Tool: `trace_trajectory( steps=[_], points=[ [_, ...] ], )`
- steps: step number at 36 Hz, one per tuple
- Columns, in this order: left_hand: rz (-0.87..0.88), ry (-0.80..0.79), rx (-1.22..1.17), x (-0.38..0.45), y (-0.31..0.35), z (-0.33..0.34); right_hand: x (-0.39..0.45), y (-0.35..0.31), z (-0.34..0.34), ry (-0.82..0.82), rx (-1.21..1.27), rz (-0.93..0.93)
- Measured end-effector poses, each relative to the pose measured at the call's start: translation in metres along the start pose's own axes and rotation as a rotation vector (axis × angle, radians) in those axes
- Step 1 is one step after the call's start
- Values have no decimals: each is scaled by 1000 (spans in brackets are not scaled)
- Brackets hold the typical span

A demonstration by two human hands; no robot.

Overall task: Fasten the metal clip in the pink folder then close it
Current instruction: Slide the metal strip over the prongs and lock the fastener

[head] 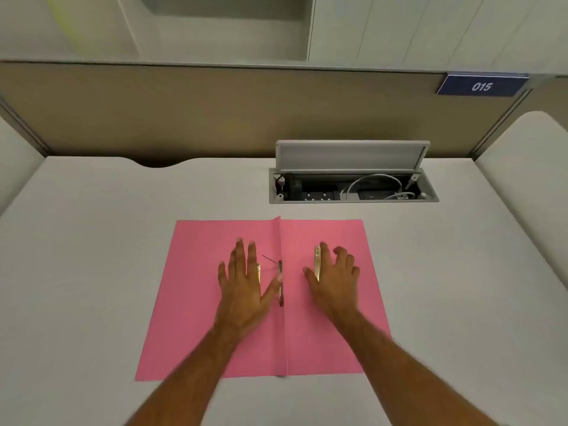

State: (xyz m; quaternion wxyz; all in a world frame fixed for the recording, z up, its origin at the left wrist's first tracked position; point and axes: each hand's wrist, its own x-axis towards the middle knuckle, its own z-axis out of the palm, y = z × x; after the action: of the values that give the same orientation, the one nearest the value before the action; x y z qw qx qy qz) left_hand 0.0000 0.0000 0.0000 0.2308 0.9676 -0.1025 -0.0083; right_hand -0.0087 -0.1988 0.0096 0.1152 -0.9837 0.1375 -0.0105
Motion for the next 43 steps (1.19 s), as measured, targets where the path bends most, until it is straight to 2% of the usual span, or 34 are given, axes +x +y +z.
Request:
trace_trajectory(
  steps=[3,6,13,19,26,32,38,43],
  points=[
    [-19,-64,-20,-17,-11,8,-6,-1,2,-28,15,78],
    [35,-108,-3,-32,-21,19,-10,-5,3,-63,28,136],
    [163,-261,177,-45,-22,26,-14,-10,-2,-67,107,289],
    [235,-305,237,-52,-21,31,-16,-13,-3,-106,175,422],
    [229,-339,270,-50,-23,34,-10,-13,-6,-117,283,548],
    [230,-327,270,-50,-25,37,-10,-12,-8,-122,327,505],
    [243,-314,220,-49,-25,36,-13,-12,-7,-75,683,513],
    [238,-332,191,-47,-25,34,-15,-13,-14,-218,1038,505]
  ],
)
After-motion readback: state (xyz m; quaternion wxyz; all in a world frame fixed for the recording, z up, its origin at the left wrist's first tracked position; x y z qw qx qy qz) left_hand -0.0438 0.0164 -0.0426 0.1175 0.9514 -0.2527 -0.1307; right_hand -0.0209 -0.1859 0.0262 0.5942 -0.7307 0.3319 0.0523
